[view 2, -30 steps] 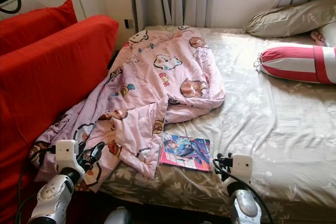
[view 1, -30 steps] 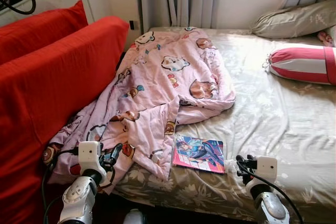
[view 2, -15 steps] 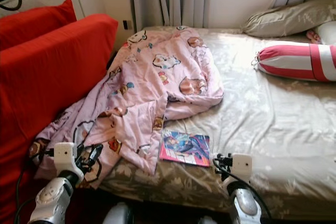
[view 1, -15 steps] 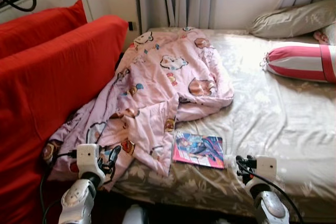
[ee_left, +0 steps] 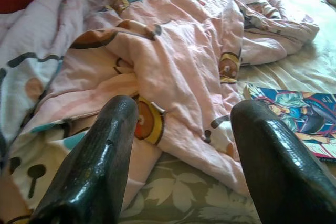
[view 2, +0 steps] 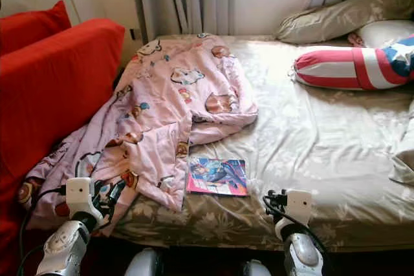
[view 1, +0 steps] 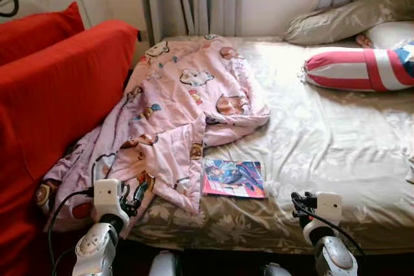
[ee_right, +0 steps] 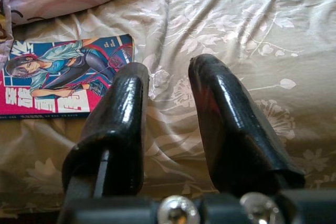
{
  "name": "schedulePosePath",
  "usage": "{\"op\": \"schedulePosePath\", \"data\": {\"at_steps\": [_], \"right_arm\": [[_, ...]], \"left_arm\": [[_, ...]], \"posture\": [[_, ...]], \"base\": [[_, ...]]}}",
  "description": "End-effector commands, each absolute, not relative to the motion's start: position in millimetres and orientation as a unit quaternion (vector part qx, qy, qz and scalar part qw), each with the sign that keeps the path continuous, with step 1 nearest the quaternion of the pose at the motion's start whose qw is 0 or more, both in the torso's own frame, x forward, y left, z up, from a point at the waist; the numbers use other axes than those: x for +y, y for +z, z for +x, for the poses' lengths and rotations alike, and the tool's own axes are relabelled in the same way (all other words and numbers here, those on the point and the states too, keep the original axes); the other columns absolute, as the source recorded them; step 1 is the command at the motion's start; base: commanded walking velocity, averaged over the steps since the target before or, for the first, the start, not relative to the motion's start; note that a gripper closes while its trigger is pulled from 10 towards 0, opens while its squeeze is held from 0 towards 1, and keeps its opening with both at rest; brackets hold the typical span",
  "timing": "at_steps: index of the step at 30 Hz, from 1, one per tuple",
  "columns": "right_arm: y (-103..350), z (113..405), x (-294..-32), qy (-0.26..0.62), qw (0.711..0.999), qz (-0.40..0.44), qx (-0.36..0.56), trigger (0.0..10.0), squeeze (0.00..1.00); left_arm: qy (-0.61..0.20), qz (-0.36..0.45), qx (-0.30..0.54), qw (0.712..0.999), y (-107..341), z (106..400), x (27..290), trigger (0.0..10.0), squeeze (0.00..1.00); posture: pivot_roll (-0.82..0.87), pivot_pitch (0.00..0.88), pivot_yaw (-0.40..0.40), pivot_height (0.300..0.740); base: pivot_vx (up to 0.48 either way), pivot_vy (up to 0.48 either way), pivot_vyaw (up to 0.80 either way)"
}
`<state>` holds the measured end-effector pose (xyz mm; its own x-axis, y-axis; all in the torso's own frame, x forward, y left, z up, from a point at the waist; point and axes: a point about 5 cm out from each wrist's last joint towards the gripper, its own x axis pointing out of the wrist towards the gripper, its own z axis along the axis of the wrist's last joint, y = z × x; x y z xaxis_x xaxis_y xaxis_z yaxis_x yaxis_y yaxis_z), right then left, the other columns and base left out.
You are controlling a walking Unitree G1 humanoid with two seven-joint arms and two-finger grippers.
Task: Clean up the room
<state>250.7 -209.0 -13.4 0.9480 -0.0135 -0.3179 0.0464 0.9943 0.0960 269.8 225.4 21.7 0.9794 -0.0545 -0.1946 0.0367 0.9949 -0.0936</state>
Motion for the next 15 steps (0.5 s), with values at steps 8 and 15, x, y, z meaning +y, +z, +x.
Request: {"op": "schedulePosePath", "data": {"at_steps": [8, 15], "right_arm": [[-11.2, 251.1, -208.0, -0.007, 0.987, 0.048, 0.151, 10.0, 0.00], [-9.9, 252.9, -206.2, -0.001, 0.987, 0.052, 0.149, 10.0, 0.00]], "left_arm": [[-0.023, -0.047, 0.102, 0.993, 21.3, 268.9, 225.6, 10.0, 0.00], [-0.016, -0.046, 0.103, 0.993, 20.4, 267.4, 226.7, 10.0, 0.00]], "posture": [[0.03, 0.000, 0.001, 0.602], [0.04, 0.000, -0.001, 0.602]], "base": [[0.000, 0.000, 0.00], [0.000, 0.000, 0.00]]}}
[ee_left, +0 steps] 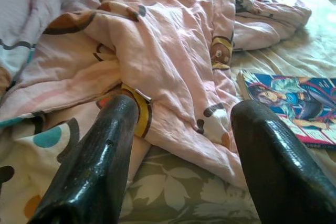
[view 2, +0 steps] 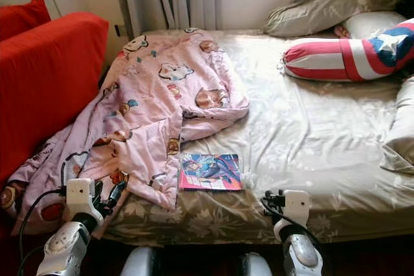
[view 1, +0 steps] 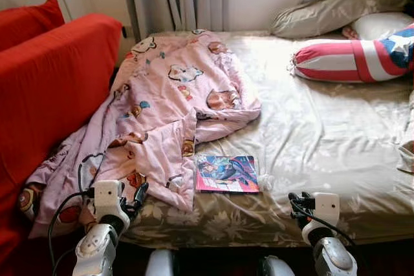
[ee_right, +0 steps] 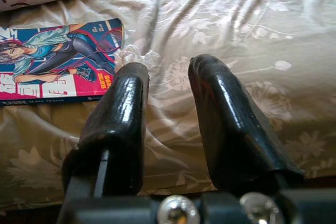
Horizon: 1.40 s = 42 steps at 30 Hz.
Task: Clean up the room
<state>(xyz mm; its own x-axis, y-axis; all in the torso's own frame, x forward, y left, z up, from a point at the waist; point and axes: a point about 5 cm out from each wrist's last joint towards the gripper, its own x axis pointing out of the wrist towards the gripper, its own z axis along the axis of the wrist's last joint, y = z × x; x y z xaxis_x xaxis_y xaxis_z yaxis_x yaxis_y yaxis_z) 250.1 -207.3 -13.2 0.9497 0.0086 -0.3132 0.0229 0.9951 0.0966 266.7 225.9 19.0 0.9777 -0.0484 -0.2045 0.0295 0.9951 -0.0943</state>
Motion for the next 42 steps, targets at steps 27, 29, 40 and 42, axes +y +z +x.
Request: {"op": "schedulePosePath", "data": {"at_steps": [27, 29, 40, 42], "right_arm": [[-7, 256, -192, 0.049, 0.988, 0.059, 0.134, 10.0, 0.00], [-6, 256, -190, 0.057, 0.988, 0.057, 0.131, 10.0, 0.00], [-5, 258, -188, 0.051, 0.988, 0.070, 0.127, 10.0, 0.00], [-5, 259, -188, 0.053, 0.988, 0.069, 0.127, 10.0, 0.00]], "left_arm": [[-0.016, -0.041, 0.105, 0.994, 21, 269, 228, 10.0, 0.00], [-0.014, -0.041, 0.104, 0.994, 21, 269, 229, 10.0, 0.00], [-0.015, -0.036, 0.102, 0.994, 23, 271, 231, 10.0, 0.00], [-0.014, -0.035, 0.102, 0.994, 23, 271, 232, 10.0, 0.00]], "posture": [[0.04, 0.000, 0.005, 0.602], [0.04, 0.000, 0.005, 0.602], [0.04, 0.000, 0.008, 0.602], [0.04, 0.000, 0.008, 0.602]], "base": [[0.093, 0.000, 0.09], [0.272, 0.000, 0.26], [0.282, 0.000, 0.06], [0.281, 0.000, 0.00]]}}
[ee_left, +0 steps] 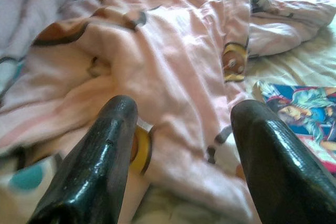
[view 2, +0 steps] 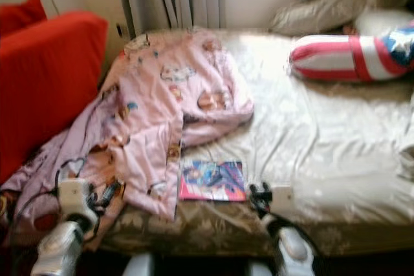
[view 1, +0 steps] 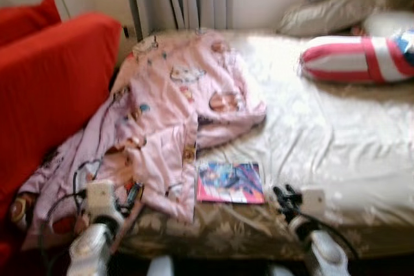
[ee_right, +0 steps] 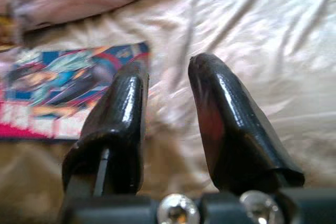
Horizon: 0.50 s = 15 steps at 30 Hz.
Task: Clean up the room
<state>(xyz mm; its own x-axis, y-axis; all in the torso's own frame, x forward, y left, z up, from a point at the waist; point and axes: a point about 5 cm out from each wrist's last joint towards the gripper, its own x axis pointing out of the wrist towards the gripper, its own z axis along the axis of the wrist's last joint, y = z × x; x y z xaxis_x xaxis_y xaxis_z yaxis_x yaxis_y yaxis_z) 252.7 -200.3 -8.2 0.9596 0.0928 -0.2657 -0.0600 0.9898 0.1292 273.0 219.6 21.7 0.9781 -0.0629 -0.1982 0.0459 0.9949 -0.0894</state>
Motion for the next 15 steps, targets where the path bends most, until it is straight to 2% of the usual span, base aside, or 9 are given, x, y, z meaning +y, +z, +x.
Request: {"op": "schedulePosePath", "data": {"at_steps": [1, 9, 15], "right_arm": [[-4, 259, -188, 0.054, 0.988, 0.069, 0.127, 10.0, 0.00], [-3, 262, -184, 0.071, 0.986, 0.063, 0.134, 10.0, 0.00], [1, 274, -170, 0.096, 0.984, 0.065, 0.138, 10.0, 0.00]], "left_arm": [[-0.014, -0.035, 0.102, 0.994, 23, 271, 232, 10.0, 0.00], [-0.016, -0.031, 0.097, 0.995, 27, 273, 232, 10.0, 0.00], [-0.023, -0.029, 0.093, 0.995, 32, 279, 232, 10.0, 0.00]], "posture": [[0.04, 0.000, 0.008, 0.602], [0.06, 0.000, 0.005, 0.602], [0.08, 0.000, 0.013, 0.602]], "base": [[0.281, 0.000, 0.00], [0.278, 0.000, 0.00], [0.000, 0.000, 0.00]]}}
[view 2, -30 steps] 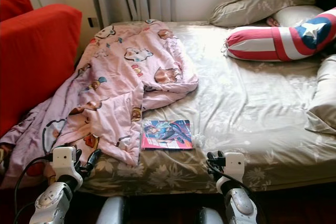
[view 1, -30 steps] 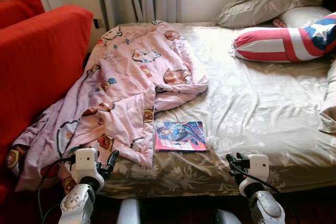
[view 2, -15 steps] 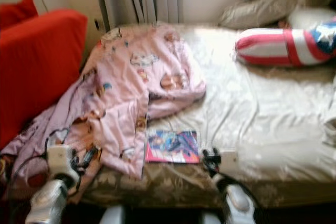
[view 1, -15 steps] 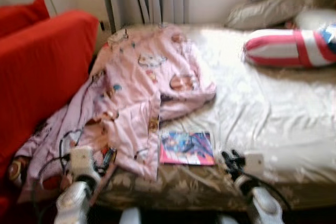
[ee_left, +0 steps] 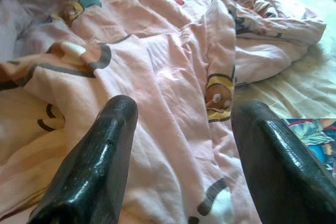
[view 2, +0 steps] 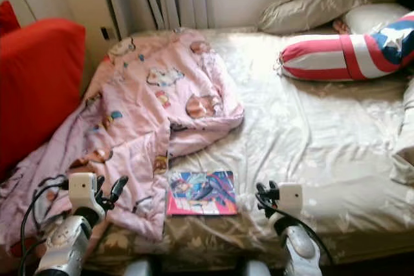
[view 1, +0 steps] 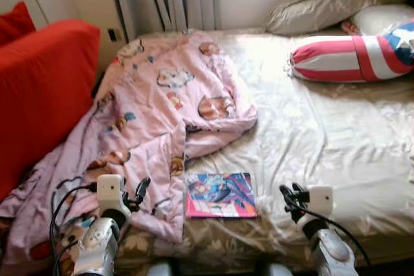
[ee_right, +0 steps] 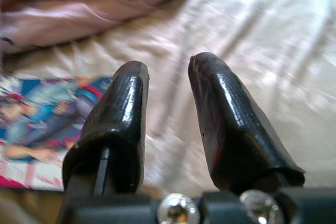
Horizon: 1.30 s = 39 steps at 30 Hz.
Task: Clean up the room
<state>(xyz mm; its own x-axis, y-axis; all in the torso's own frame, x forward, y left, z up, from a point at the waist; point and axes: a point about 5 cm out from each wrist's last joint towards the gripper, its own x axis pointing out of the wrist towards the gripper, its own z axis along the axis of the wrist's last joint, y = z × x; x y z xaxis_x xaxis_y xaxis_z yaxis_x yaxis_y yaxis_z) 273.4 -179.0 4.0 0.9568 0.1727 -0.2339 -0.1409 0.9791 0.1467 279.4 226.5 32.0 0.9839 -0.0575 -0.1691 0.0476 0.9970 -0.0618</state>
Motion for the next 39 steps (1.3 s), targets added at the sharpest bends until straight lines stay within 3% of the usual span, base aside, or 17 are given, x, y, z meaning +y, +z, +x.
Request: {"op": "schedulePosePath", "data": {"at_steps": [1, 11, 12, 13, 14, 16, 17, 24, 32, 39], "right_arm": [[3, 277, -168, 0.096, 0.984, 0.068, 0.137, 10.0, 0.00], [13, 299, -159, 0.089, 0.979, 0.096, 0.157, 10.0, 0.00], [14, 301, -163, 0.073, 0.979, 0.105, 0.158, 10.0, 0.76], [14, 302, -164, 0.070, 0.979, 0.108, 0.157, 10.0, 0.76], [13, 301, -169, 0.058, 0.978, 0.117, 0.164, 10.0, 1.00], [13, 302, -174, 0.045, 0.977, 0.124, 0.168, 10.0, 1.00], [13, 303, -175, 0.041, 0.976, 0.132, 0.169, 10.0, 1.00], [16, 308, -183, 0.011, 0.972, 0.155, 0.177, 10.0, 1.00], [27, 318, -188, 0.090, 0.975, 0.019, 0.204, 10.0, 1.00], [29, 318, -197, 0.155, 0.955, -0.090, 0.236, 10.0, 1.00]], "left_arm": [[-0.025, -0.029, 0.092, 0.995, 33, 280, 232, 10.0, 0.00], [-0.033, -0.029, 0.061, 0.997, 55, 295, 232, 10.0, 0.00], [-0.033, -0.031, 0.054, 0.997, 57, 295, 232, 10.0, 0.00], [-0.033, -0.032, 0.053, 0.998, 58, 295, 231, 10.0, 0.00], [-0.028, -0.035, 0.050, 0.998, 58, 294, 230, 10.0, 0.00], [-0.028, -0.040, 0.044, 0.998, 61, 293, 229, 10.0, 0.00], [-0.029, -0.042, 0.040, 0.998, 62, 293, 229, 10.0, 0.00], [-0.014, -0.041, 0.044, 0.998, 61, 281, 236, 10.0, 0.00], [-0.007, -0.041, 0.065, 0.997, 53, 257, 238, 10.0, 0.00], [-0.005, -0.038, 0.081, 0.996, 50, 243, 240, 10.0, 0.00]], "posture": [[0.08, 0.000, 0.013, 0.602], [0.13, 0.000, 0.022, 0.602], [0.13, 0.012, 0.021, 0.602], [0.13, 0.012, 0.021, 0.602], [0.15, 0.035, 0.021, 0.602], [0.15, 0.044, 0.019, 0.602], [0.16, 0.092, 0.014, 0.602], [0.17, 0.136, -0.001, 0.602], [0.18, 0.169, -0.007, 0.602], [0.20, 0.209, 0.006, 0.602]], "base": [[0.000, 0.000, 0.00], [0.000, 0.000, 0.00], [0.000, 0.000, 0.00], [0.000, 0.000, 0.00], [0.000, 0.000, 0.00], [0.000, 0.000, 0.00], [0.000, 0.000, 0.00], [0.000, 0.000, 0.00], [0.000, 0.000, 0.00], [0.000, 0.000, 0.00]]}}
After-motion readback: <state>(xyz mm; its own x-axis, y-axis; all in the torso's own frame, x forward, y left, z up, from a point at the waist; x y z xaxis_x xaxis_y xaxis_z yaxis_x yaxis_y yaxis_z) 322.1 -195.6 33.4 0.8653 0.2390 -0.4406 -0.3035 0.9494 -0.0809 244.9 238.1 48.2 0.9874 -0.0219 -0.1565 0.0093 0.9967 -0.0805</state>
